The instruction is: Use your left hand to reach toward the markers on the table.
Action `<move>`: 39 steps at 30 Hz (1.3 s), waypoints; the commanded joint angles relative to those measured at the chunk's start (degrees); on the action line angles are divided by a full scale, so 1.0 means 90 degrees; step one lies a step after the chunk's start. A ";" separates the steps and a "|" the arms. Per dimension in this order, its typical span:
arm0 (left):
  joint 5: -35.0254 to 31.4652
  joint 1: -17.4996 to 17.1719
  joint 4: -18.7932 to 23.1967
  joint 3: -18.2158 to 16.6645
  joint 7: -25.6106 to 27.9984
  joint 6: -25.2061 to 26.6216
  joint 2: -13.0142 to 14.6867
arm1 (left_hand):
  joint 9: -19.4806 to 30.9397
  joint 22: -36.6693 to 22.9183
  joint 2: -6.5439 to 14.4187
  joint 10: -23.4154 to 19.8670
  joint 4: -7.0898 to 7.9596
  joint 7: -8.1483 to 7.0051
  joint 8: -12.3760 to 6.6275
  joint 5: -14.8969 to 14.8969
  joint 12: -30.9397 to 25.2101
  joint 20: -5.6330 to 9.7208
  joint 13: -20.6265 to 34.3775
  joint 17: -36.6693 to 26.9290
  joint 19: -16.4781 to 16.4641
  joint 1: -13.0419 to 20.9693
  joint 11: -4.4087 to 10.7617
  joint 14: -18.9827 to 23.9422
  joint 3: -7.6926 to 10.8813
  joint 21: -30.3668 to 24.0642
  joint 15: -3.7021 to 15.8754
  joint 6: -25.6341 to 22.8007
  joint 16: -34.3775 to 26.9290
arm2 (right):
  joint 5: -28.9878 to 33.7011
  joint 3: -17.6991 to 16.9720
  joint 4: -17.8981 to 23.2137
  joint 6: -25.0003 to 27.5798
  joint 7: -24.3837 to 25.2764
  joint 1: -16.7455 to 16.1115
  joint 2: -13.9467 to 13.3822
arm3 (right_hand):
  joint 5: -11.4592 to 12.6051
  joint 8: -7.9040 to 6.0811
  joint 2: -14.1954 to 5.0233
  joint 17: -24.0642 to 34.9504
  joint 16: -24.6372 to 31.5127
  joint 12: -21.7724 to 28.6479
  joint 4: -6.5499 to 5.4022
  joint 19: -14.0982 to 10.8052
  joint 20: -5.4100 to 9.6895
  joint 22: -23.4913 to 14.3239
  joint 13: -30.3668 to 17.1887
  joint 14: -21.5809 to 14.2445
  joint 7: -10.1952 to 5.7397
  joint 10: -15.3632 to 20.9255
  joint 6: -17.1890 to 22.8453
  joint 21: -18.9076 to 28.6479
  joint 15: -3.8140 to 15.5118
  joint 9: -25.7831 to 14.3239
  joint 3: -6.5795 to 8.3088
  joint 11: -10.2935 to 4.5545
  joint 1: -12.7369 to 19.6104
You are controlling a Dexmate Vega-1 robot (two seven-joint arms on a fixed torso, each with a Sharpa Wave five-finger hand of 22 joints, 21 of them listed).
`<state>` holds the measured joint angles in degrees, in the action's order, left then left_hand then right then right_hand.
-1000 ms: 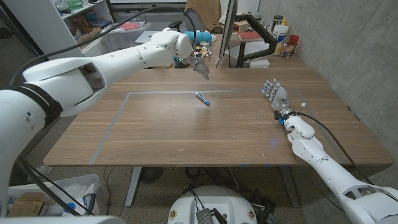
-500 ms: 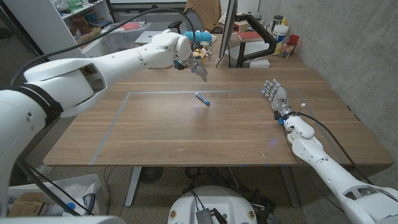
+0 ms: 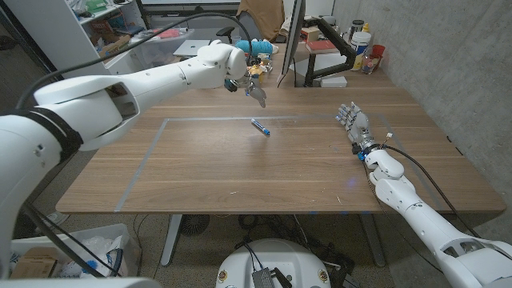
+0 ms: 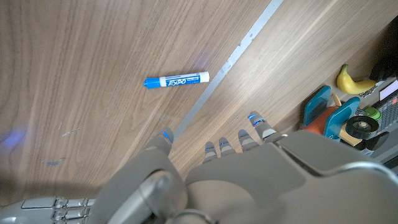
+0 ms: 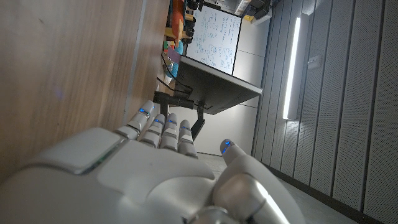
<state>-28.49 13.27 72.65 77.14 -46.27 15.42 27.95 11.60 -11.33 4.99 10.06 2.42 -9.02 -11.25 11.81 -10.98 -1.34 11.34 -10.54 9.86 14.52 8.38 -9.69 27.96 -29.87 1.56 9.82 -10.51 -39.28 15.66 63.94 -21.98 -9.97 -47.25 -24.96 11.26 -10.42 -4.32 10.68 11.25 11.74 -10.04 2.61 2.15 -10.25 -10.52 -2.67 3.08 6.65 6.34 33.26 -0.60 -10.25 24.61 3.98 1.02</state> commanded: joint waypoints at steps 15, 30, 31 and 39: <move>-0.0004 0.0005 -0.0133 0.0134 -0.0148 -0.0015 -0.0042 | 0.0031 -0.0042 0.0045 0.1487 -0.0052 -0.0039 -0.0012 -0.0014 -0.0026 0.0030 0.0021 -0.0019 0.1560 0.0151 -0.0003 -0.1378 -0.0008 0.0043 0.0328 0.2591 -0.0013 | 0.0032 0.0024 -0.0087 -0.0004 0.0017 0.0060 0.0035 | 0.0063 -0.0046 -0.0595 0.0013 0.0012 0.0035 -0.0011 -0.0022 0.0642 -0.0034 -0.0016 -0.0035 -0.0005 0.0065 0.0072 -0.0025 0.0009 -0.0028 -0.0011 0.0014 0.0023; 0.0106 -0.0006 -0.0446 0.0181 -0.0184 -0.0191 -0.0152 | 0.0038 -0.0048 0.0085 0.1567 -0.0084 -0.0076 -0.0009 -0.0010 -0.0027 0.0036 0.0025 -0.0017 0.1610 0.0236 -0.0008 -0.1451 0.0007 0.0067 0.0336 0.2704 -0.0009 | 0.0037 0.0028 -0.0143 0.0003 0.0019 0.0086 0.0049 | 0.0064 -0.0048 -0.0598 0.0013 0.0011 0.0037 -0.0011 -0.0027 0.0643 -0.0035 -0.0016 -0.0035 -0.0005 0.0072 0.0077 -0.0041 0.0014 -0.0028 -0.0009 0.0012 0.0024; 0.0121 -0.0008 -0.0475 0.0183 -0.0188 -0.0204 -0.0165 | 0.0039 -0.0048 0.0088 0.1580 -0.0087 -0.0077 -0.0007 -0.0010 -0.0024 0.0041 0.0025 -0.0017 0.1610 0.0244 -0.0006 -0.1459 0.0009 0.0067 0.0340 0.2715 -0.0007 | 0.0039 0.0029 -0.0148 0.0002 0.0019 0.0088 0.0050 | 0.0064 -0.0048 -0.0598 0.0013 0.0009 0.0037 -0.0011 -0.0027 0.0643 -0.0035 -0.0016 -0.0030 -0.0005 0.0072 0.0078 -0.0042 0.0006 -0.0028 -0.0009 0.0016 0.0024; 0.0149 -0.0008 -0.0558 0.0225 -0.0218 -0.0225 -0.0199 | 0.0044 -0.0053 0.0099 0.1660 -0.0102 -0.0076 0.0005 -0.0012 -0.0014 0.0028 0.0028 -0.0019 0.1653 0.0283 -0.0011 -0.1516 0.0010 0.0085 0.0318 0.2812 -0.0003 | 0.0053 0.0028 -0.0168 -0.0016 0.0023 0.0105 0.0054 | 0.0064 -0.0048 -0.0601 0.0013 0.0008 0.0033 -0.0011 -0.0028 0.0641 -0.0036 -0.0016 -0.0029 -0.0004 0.0063 0.0077 -0.0053 0.0009 -0.0028 -0.0007 -0.0002 0.0025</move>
<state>-27.66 13.28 68.93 78.70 -47.90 14.01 26.67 11.87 -11.60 5.83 10.06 1.65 -9.64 -11.25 11.81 -10.98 -1.34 11.32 -10.53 9.86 16.27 8.38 -9.69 27.96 -29.22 1.55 9.82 -10.51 -38.94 15.87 62.75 -21.98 -9.77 -46.51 -24.56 11.26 -10.42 -4.32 10.68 11.25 11.74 -10.04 2.41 1.94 -10.25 -10.52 -2.67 3.08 6.65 6.34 32.82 -0.60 -10.25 24.61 3.98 1.02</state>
